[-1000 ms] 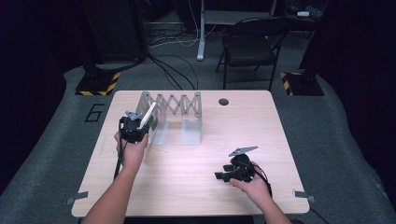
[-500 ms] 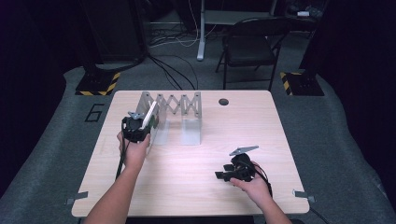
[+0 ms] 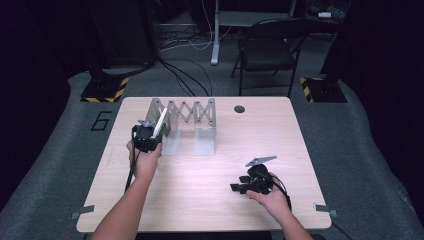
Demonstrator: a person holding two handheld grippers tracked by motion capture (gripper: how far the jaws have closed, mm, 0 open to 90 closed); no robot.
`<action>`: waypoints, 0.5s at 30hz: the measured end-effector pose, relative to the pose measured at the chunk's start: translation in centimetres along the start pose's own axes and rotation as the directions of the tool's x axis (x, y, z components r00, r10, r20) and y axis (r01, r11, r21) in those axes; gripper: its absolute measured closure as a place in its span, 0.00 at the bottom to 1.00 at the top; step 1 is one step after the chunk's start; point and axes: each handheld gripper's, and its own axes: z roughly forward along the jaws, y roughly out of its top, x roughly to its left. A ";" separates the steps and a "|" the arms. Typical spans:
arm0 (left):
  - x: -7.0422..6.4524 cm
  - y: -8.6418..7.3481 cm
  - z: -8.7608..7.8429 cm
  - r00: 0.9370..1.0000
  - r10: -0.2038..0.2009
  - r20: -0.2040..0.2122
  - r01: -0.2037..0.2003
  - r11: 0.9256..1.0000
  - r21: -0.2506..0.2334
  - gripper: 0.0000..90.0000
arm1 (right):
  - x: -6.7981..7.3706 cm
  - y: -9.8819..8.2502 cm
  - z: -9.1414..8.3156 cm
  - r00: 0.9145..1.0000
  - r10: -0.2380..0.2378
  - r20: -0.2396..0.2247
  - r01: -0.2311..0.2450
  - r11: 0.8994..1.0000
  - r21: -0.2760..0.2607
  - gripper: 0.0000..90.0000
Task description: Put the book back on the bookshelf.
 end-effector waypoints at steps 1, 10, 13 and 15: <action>0.0 0.0 0.0 1.000 0.000 0.000 0.000 1.000 0.000 0.82 | 0.0 0.0 0.0 1.000 -0.001 0.003 0.001 1.000 -0.001 0.49; 0.0 0.0 -0.1 1.000 -0.002 -0.002 0.002 1.000 0.004 0.80 | 0.0 0.0 0.1 1.000 -0.006 0.005 0.006 1.000 -0.002 0.49; 0.1 0.0 -0.2 1.000 -0.003 -0.002 0.003 1.000 0.001 0.79 | 0.0 0.0 0.1 1.000 -0.007 0.002 0.007 1.000 -0.002 0.49; 0.1 0.0 -0.2 1.000 -0.001 0.000 0.001 1.000 0.005 0.78 | 0.0 0.0 0.1 1.000 -0.004 0.002 0.004 1.000 0.006 0.49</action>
